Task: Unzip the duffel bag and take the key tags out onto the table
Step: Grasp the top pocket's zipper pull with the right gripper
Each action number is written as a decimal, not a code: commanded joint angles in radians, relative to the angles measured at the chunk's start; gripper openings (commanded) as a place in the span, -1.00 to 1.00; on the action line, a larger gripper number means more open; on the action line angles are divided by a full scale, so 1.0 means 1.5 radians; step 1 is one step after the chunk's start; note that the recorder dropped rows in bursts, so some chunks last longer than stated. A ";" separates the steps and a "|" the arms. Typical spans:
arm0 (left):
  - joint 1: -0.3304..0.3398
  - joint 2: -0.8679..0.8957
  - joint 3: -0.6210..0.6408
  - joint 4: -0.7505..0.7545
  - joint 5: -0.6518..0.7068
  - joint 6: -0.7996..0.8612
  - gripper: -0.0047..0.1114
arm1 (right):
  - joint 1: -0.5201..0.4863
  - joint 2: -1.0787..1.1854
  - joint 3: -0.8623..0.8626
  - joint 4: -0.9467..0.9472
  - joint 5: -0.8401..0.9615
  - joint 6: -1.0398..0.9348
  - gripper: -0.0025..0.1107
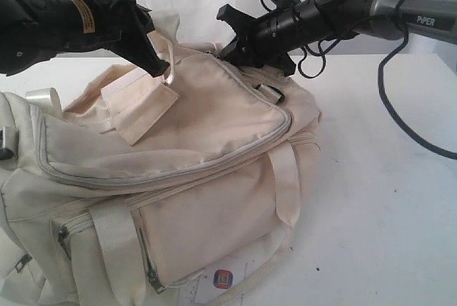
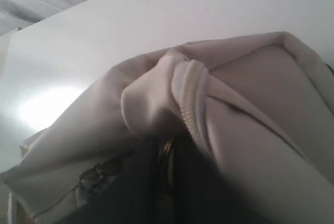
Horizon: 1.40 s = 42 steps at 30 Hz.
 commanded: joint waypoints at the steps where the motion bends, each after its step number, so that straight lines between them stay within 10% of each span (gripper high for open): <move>1: -0.001 -0.032 -0.006 0.010 -0.030 -0.001 -0.91 | -0.004 -0.009 0.000 -0.010 -0.033 0.003 -0.96; 42: 0.001 0.028 -0.006 0.018 0.100 -0.019 -0.91 | -0.004 -0.156 0.002 -0.214 0.274 -0.090 -0.96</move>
